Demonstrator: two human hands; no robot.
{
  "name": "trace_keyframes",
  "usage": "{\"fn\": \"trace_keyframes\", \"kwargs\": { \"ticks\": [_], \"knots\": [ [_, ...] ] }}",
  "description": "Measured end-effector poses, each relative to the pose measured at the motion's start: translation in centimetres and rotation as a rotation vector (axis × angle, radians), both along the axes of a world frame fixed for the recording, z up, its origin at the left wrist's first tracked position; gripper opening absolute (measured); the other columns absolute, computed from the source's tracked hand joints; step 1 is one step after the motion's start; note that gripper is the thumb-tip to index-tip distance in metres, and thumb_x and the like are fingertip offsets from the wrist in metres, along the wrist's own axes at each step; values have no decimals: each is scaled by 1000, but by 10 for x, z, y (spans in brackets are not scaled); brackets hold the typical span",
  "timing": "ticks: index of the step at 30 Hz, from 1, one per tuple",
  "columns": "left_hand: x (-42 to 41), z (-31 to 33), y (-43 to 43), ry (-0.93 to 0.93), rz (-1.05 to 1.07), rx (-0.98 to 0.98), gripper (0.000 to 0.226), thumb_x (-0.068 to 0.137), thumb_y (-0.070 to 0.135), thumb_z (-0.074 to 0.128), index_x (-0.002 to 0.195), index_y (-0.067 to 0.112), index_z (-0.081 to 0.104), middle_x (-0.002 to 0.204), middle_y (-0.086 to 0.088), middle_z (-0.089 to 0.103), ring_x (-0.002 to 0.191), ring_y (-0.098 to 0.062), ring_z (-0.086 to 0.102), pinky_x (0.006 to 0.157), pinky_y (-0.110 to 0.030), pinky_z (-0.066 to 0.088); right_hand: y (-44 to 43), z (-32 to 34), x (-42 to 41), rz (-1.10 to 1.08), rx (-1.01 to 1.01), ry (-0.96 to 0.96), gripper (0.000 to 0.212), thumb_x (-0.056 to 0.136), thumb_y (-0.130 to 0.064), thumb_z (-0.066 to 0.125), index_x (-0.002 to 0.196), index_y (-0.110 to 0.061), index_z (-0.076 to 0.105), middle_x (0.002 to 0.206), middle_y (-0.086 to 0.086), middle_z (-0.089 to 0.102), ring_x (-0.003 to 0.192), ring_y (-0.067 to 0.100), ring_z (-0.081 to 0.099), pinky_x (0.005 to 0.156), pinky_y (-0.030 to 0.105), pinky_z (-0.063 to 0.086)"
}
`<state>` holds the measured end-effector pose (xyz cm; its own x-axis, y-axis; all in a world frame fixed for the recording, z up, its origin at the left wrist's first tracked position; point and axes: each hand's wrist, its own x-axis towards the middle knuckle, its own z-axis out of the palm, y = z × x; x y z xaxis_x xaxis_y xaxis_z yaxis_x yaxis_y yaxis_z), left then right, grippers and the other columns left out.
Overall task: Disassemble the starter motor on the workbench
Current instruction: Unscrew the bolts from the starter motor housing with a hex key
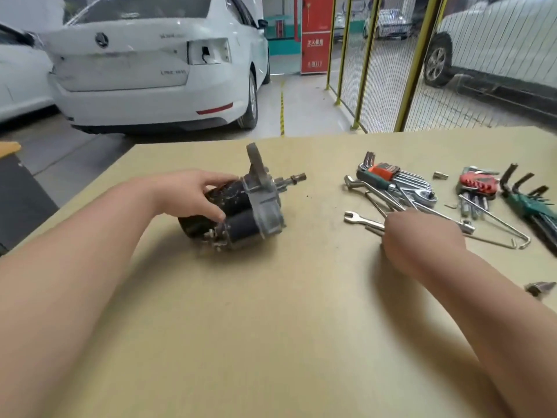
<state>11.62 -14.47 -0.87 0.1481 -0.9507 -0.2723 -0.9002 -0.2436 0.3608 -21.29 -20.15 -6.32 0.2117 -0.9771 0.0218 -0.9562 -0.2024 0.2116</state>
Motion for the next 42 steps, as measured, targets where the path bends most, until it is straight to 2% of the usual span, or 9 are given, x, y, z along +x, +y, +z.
{"fn": "trace_keyframes", "kwargs": {
  "ticks": [3,5,8,11,16,20,25,34,42],
  "knots": [
    [5,-2,-2,129,33,-142,54,83,13,63,112,58,55,114,17,60,101,-7,57,76,-22,42,1,1,-1,26,16,34,17,76,-4,46,66,-16,40,70,-2,44,54,18,41,45,23,25],
    [-3,-15,-1,218,56,-226,48,87,10,51,95,56,58,103,26,60,94,5,54,70,-16,39,1,0,0,40,16,50,16,76,-5,48,65,-16,43,70,-2,47,54,17,42,45,21,26],
    [-17,-38,4,169,42,-442,45,84,19,34,112,41,61,108,16,57,105,-11,53,89,-30,42,2,2,2,183,-47,30,11,84,-21,49,76,-15,52,77,0,53,66,22,52,50,24,34],
    [-18,-49,5,76,31,-608,58,76,20,29,125,27,59,124,-2,59,118,-27,46,104,-47,34,15,5,8,419,-106,-249,18,88,-35,37,87,-20,46,79,1,56,68,23,49,56,30,34],
    [-23,-57,1,-4,83,-647,62,76,28,26,130,34,55,135,0,55,125,-27,40,109,-46,27,53,5,47,659,269,-630,10,90,-34,35,88,-32,44,67,-9,54,60,2,50,52,23,38],
    [-32,-62,-3,-1,128,-634,67,74,33,22,137,40,46,142,10,47,130,-20,31,110,-35,15,42,5,68,635,301,-714,14,95,-25,49,87,-27,60,67,-16,54,60,-8,49,54,8,38],
    [-34,-63,-4,11,118,-644,67,75,33,22,137,41,45,143,11,45,129,-19,29,110,-34,12,32,-5,74,537,434,-867,19,93,-28,55,75,-29,64,52,-27,54,48,-9,48,46,5,33],
    [-34,-64,-2,24,121,-645,67,76,33,22,138,40,44,144,13,43,131,-16,26,109,-31,10,29,-10,73,465,627,-993,21,92,-27,56,76,-21,68,48,-13,48,43,4,38,46,21,31],
    [-36,-62,1,34,127,-647,66,76,32,23,138,39,45,144,13,44,131,-14,26,108,-29,12,26,-12,73,373,759,-1078,23,92,-25,54,76,-18,69,47,-12,45,41,10,33,40,21,25]
  ]
}}
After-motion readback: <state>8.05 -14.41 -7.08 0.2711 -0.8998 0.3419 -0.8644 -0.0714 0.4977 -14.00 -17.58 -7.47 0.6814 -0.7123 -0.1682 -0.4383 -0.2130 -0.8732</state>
